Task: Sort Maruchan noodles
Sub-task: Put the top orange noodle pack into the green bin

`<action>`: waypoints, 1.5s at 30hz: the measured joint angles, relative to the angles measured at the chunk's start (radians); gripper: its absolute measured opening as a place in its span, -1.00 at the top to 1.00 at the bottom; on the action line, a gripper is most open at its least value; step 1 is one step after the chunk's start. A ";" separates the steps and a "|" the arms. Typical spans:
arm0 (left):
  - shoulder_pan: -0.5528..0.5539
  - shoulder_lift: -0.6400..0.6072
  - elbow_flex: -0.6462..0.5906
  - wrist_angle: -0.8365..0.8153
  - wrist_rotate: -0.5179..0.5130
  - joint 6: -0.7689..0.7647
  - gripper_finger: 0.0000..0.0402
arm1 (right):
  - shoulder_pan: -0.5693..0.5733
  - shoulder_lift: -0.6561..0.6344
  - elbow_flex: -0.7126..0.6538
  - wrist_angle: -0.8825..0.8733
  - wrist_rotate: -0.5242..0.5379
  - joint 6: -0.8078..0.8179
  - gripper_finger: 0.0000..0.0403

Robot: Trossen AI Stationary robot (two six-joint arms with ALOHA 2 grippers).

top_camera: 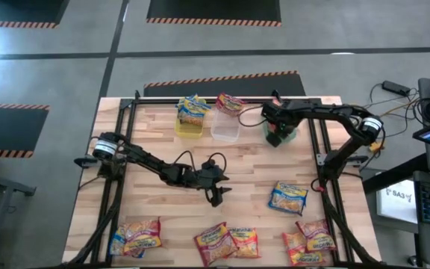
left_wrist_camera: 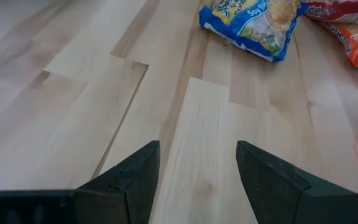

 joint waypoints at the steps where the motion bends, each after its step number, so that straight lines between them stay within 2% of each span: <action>1: 0.000 0.000 0.000 -0.003 0.000 -0.001 0.03 | -0.004 0.000 0.003 0.015 0.027 -0.008 0.74; 4: 0.000 0.000 0.000 -0.009 0.000 -0.002 0.03 | -0.021 0.000 0.009 0.061 0.053 -0.030 0.74; 20: 0.000 0.000 0.000 -0.018 0.000 -0.002 0.03 | -0.142 0.000 -0.008 0.246 0.048 -0.066 0.74; 28: 0.000 0.000 0.000 -0.018 0.000 -0.002 0.03 | -0.171 0.003 -0.009 0.297 0.045 -0.091 0.74; 33: 0.000 0.000 0.000 -0.019 0.000 -0.003 0.03 | -0.175 0.050 -0.007 0.331 0.053 -0.101 0.74; 38: 0.000 0.000 0.000 -0.033 0.000 -0.019 0.03 | -0.175 0.101 0.025 0.292 0.054 -0.115 0.74; 45: 0.000 0.000 -0.001 -0.054 0.000 -0.021 0.03 | -0.177 0.056 0.057 0.239 0.006 -0.098 0.74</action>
